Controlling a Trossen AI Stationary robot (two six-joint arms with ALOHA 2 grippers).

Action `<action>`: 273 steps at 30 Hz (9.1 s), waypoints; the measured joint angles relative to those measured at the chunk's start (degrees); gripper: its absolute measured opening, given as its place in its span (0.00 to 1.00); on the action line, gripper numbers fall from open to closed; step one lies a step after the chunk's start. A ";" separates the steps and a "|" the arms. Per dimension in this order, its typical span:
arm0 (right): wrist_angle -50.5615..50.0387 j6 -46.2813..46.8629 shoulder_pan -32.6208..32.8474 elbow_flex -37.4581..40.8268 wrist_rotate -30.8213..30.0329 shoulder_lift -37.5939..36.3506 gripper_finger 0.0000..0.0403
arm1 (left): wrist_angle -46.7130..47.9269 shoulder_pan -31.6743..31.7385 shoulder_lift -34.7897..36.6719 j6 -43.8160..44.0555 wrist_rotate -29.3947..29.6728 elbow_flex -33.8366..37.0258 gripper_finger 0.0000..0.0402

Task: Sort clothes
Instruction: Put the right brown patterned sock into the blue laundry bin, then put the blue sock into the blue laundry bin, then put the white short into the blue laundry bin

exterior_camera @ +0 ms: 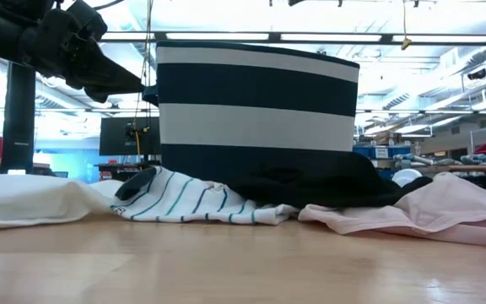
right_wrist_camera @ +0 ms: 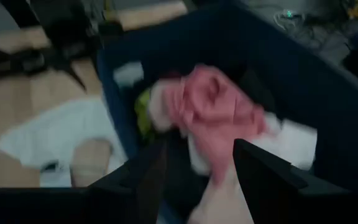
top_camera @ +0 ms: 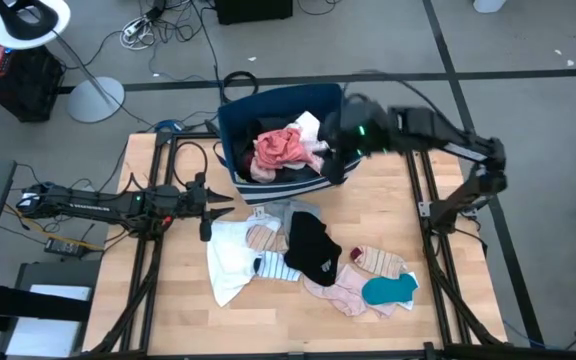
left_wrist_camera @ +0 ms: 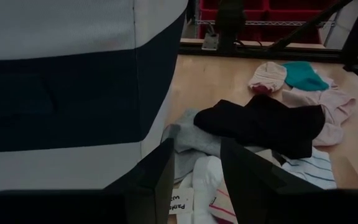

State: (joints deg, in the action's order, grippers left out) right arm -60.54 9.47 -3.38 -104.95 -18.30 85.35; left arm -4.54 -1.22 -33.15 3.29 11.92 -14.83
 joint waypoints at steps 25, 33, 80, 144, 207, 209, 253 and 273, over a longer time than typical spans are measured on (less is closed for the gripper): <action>9.13 58.09 34.65 59.99 -2.82 -19.87 0.46 | 0.00 -0.01 0.00 0.19 0.02 0.00 0.34; 17.07 63.04 36.72 68.22 1.23 -18.57 0.43 | 0.18 -0.01 0.00 0.20 0.04 0.00 0.34; 13.37 -10.48 5.99 7.79 -16.57 -8.47 0.00 | 0.18 0.01 0.01 0.13 0.07 0.02 0.34; -6.35 74.21 40.64 52.89 4.40 -20.52 0.39 | 0.47 0.01 -0.01 -0.02 0.09 0.02 0.34; -13.68 26.50 16.11 12.99 -27.56 -16.80 0.00 | 0.63 0.00 0.00 1.46 0.08 0.02 0.34; -5.32 17.02 11.48 12.46 -25.35 -16.82 0.00 | 0.62 -0.01 -0.01 1.45 0.09 0.02 0.34; -1.07 11.20 -1.86 14.01 1.49 -11.78 0.45 | 0.72 0.00 0.01 -0.10 0.13 0.01 0.34; 12.21 25.09 22.49 39.98 -13.70 -12.54 0.42 | -14.76 0.02 0.01 3.55 -3.79 -0.43 0.34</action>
State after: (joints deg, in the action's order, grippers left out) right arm -48.33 34.56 19.12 -64.97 -32.01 72.82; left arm -19.31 -1.20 -33.15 6.84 8.13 -15.26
